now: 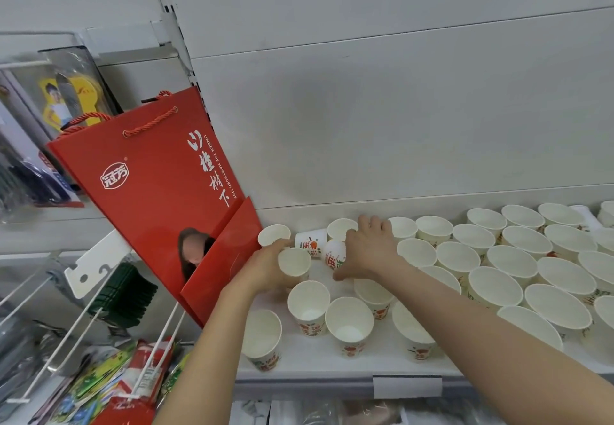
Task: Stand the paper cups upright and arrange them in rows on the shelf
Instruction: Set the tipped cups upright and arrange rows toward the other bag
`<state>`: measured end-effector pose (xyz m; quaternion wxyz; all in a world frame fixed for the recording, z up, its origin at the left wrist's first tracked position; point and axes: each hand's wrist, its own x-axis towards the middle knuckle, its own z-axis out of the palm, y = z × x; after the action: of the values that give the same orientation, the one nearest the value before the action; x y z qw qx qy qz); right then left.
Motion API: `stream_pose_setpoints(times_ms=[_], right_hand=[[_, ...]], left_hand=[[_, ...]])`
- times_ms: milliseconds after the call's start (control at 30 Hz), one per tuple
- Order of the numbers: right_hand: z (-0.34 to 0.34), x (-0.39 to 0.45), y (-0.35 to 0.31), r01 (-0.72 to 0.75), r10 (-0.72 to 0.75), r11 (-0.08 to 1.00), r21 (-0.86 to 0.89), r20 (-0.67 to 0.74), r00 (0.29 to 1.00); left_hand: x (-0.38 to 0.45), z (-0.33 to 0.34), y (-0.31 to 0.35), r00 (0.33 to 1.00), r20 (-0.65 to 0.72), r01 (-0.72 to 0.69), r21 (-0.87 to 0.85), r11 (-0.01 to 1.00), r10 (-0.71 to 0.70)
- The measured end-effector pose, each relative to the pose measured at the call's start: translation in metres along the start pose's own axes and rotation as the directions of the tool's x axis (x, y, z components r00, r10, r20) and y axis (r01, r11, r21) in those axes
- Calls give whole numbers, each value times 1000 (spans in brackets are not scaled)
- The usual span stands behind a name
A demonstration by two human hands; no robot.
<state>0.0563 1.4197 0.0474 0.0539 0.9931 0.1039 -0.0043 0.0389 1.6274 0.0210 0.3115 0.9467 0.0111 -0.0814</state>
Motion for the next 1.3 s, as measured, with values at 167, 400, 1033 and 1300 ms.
stream_pose_setpoints(times_ms=[167, 400, 1033, 1300], right_hand=[[-16, -5, 13, 80, -65, 991, 108, -135, 989], [-9, 0, -2, 349, -344, 936, 41, -101, 934], [32, -11, 12, 254, -246, 935, 248, -64, 967], [34, -24, 21, 247, -222, 906, 343, -110, 969]], left_hand=[[0, -31, 3, 999, 23, 33, -205, 978, -29], [61, -9, 25, 987, -114, -94, 139, 986, 110], [86, 46, 44, 978, -119, -70, 585, 808, 171], [67, 30, 42, 973, -202, -19, 412, 911, 112]])
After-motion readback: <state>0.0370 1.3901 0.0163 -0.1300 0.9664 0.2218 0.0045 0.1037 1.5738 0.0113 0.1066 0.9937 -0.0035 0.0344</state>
